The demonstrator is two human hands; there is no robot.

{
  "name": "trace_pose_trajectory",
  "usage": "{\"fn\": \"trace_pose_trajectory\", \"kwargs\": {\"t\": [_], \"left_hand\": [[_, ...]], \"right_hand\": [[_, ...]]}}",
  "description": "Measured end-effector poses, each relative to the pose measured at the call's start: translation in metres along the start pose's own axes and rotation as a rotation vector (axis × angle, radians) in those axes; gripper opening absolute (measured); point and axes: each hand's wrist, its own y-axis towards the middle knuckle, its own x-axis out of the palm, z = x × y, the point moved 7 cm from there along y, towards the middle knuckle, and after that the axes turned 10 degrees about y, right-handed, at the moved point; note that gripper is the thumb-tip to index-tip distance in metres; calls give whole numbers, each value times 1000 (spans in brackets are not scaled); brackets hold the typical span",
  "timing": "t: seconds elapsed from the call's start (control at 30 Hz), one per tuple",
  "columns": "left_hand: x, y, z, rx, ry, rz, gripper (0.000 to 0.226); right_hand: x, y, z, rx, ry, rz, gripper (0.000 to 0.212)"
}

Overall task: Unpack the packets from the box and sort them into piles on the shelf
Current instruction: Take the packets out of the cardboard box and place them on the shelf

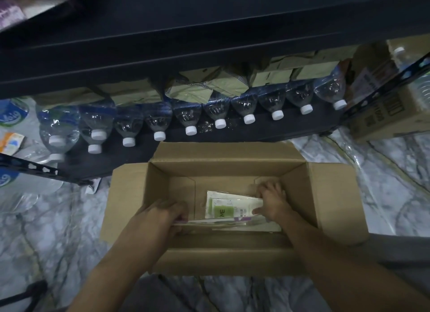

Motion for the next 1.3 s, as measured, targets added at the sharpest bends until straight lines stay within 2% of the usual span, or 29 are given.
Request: {"fn": "trace_pose_trajectory", "kwargs": {"t": [0.07, 0.2, 0.47, 0.53, 0.63, 0.83, 1.07, 1.2, 1.3], "left_hand": [[-4, -1, 1, 1, 9, 12, 15], [-16, -8, 5, 6, 32, 38, 12], [-61, -51, -2, -39, -33, 144, 14], [-81, -73, -7, -68, -98, 210, 19], [-109, -113, -13, -137, -210, 307, 29], [-166, -203, -17, -240, -425, 649, 34], [-234, -274, -36, -297, -726, 1076, 18], [-253, -265, -67, -379, -910, 1156, 19], [-269, -242, -91, -447, -1009, 1165, 18]], "right_hand": [[-4, -5, -1, 16, -12, -15, 43], [-17, -25, -10, 22, 100, -43, 44], [-79, -86, -44, -87, 292, 104, 35], [-101, -106, -57, -135, 325, 161, 33], [-135, -140, -76, -175, 438, 235, 19], [-206, -223, -117, -315, 626, 419, 24], [-269, -296, -177, -424, 807, 470, 21], [-301, -315, -240, -582, 889, 535, 13], [-318, -309, -291, -645, 1007, 514, 10]]}}
